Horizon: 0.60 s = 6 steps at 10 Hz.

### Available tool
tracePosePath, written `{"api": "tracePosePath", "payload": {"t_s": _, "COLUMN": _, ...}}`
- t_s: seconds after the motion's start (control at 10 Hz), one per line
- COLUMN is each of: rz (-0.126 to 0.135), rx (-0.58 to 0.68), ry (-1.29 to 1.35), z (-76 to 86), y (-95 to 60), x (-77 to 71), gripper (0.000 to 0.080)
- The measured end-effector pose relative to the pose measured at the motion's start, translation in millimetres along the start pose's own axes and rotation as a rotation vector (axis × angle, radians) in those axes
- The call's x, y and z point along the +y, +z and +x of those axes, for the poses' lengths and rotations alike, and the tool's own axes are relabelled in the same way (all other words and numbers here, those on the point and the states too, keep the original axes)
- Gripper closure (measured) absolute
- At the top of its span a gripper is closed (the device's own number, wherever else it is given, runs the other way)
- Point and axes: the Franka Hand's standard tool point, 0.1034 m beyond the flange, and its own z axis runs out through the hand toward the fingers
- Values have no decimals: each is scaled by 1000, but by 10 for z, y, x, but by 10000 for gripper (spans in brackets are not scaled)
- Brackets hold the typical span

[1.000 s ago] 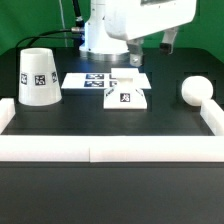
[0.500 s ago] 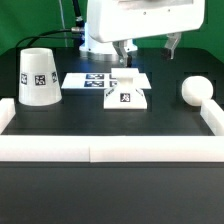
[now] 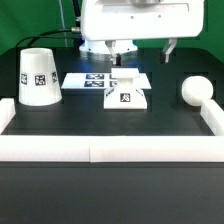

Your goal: Assemble lamp

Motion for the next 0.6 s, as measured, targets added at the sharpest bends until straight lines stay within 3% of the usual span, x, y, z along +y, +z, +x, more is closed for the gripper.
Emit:
{"api": "tracePosePath", "payload": {"t_s": 0.3, "rz": 7, "rx": -7, "ry": 39, "z": -219, "y": 103, "x": 113, "gripper": 100}}
{"api": "tracePosePath", "payload": {"t_s": 0.6, "rz": 7, "rx": -6, "ry": 36, "z": -209, "y": 105, "x": 101, "gripper": 100}}
